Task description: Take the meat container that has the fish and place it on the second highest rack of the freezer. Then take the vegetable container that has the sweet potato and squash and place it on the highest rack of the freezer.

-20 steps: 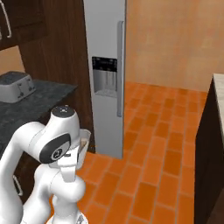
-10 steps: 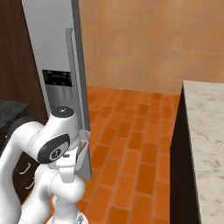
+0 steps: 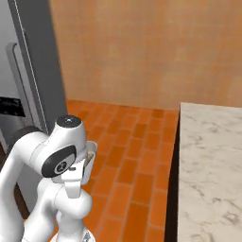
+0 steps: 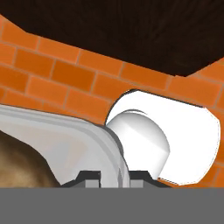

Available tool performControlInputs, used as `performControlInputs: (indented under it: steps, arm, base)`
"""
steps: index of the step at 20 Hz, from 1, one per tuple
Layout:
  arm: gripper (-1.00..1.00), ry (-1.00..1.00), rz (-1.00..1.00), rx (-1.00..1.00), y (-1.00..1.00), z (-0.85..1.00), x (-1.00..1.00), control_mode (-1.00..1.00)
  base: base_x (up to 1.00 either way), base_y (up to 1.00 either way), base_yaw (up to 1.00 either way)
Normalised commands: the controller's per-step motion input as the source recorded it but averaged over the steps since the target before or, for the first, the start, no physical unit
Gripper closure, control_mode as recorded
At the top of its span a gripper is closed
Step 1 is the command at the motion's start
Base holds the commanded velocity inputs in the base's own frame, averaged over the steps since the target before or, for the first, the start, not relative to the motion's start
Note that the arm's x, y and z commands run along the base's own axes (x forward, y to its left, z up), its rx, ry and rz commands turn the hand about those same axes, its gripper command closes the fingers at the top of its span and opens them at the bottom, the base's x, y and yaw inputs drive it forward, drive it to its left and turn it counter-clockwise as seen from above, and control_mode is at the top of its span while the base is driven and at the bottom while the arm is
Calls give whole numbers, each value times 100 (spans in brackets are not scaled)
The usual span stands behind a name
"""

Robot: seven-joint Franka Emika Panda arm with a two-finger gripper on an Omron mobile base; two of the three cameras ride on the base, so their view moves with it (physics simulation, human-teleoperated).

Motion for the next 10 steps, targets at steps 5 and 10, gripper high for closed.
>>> performControlInputs:
  steps: [5, 10]
  arm:
    - [100, 0, 0, 0, 0, 0, 0, 100]
    - [100, 0, 0, 0, 0, 0, 0, 100]
  base:
    - [100, -24, 0]
    - [100, -23, 0]
